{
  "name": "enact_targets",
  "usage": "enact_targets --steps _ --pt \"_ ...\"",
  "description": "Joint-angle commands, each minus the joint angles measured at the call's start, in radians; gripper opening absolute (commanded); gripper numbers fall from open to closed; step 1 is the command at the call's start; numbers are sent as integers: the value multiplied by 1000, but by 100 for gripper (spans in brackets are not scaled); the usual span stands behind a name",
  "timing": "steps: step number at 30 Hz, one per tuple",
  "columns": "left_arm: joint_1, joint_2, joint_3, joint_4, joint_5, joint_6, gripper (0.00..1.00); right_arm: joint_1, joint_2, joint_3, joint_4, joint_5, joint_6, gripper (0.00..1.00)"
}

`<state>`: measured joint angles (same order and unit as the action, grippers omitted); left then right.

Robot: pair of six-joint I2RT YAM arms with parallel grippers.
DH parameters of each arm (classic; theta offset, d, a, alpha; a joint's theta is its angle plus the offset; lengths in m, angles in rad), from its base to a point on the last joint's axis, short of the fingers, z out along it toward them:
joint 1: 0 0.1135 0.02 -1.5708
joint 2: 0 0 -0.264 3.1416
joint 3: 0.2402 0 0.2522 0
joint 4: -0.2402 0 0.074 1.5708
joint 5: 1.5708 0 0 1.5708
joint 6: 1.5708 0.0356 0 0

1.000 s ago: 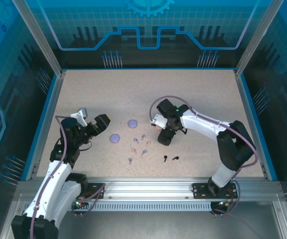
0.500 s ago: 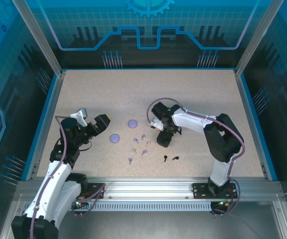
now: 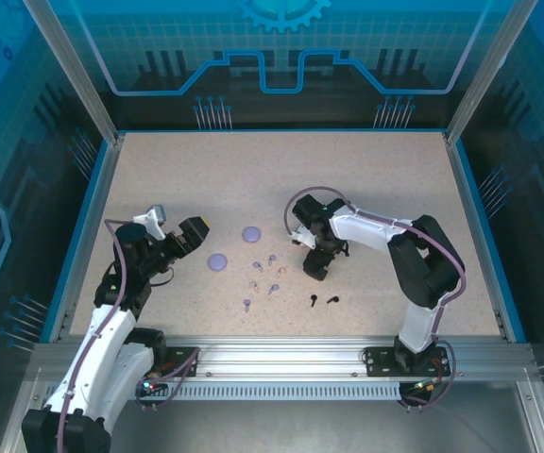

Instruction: Insert wireless bluetooth earbuds into charging case

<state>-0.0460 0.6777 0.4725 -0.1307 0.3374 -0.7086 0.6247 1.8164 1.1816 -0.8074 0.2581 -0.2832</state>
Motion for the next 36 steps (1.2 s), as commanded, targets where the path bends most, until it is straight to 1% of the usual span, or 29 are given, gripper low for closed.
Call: enact_targets --steps 1,17,23,28,29,32,36 --pt "-5 -7 3 -14 -12 3 99 -23 -45 -18 -30 8 25 100" --pt "-5 -3 3 -13 -12 4 99 -73 -64 -9 -45 11 30 100" --pt "-5 -7 3 -21 -12 5 99 -74 -107 -8 -71 -47 44 100" --pt "-5 -21 5 -27 -18 8 99 -67 -140 67 -164 -170 220 100" --pt "-5 -23 5 -30 -18 8 99 -62 -142 72 -172 -190 231 100" --pt "-5 -31 8 -41 -21 14 99 -43 -162 63 -173 -213 223 100" --pt "-5 -32 14 -52 -23 21 99 -50 -164 76 -196 -198 200 100"
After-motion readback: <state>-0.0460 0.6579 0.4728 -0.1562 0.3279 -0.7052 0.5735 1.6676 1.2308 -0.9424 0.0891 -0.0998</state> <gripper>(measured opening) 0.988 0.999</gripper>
